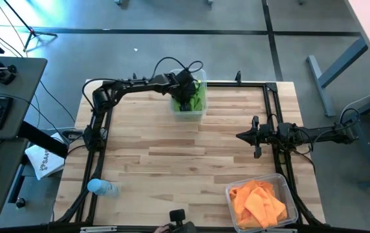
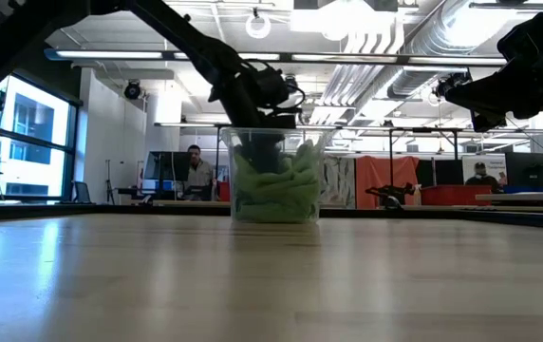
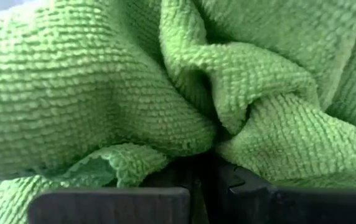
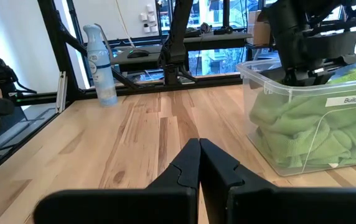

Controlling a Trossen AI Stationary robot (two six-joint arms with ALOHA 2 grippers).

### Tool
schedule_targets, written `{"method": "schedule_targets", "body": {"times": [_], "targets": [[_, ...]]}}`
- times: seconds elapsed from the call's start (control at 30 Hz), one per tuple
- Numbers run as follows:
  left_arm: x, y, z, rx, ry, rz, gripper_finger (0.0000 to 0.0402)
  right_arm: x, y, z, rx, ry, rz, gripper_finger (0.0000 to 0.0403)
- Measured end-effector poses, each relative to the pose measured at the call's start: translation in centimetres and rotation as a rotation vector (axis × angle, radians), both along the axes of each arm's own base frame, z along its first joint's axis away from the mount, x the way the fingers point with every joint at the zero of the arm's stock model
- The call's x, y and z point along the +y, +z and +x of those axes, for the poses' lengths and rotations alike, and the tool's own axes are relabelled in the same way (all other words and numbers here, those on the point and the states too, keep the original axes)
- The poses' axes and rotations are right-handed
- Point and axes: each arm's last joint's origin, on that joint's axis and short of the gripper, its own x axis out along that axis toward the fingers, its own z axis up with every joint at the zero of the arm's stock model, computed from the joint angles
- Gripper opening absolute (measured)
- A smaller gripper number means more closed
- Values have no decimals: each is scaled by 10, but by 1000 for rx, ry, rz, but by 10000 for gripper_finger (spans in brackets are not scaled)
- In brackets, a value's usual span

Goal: Sort microfiber towel by color & place in baskets
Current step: Put the green microfiber towel into the top transparent bin

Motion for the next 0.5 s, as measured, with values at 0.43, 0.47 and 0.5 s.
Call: {"method": "schedule_targets", "body": {"times": [0.43, 0.47, 0.5], "targets": [[1, 16, -5, -5, 27, 68, 97, 0, 0, 0, 0, 0, 0, 0], [1, 21, -6, -12, 32, 82, 103, 0, 0, 0, 0, 0, 0, 0], [0, 26, -7, -16, 37, 93, 109, 0, 0, 0, 0, 0, 0, 0]]}}
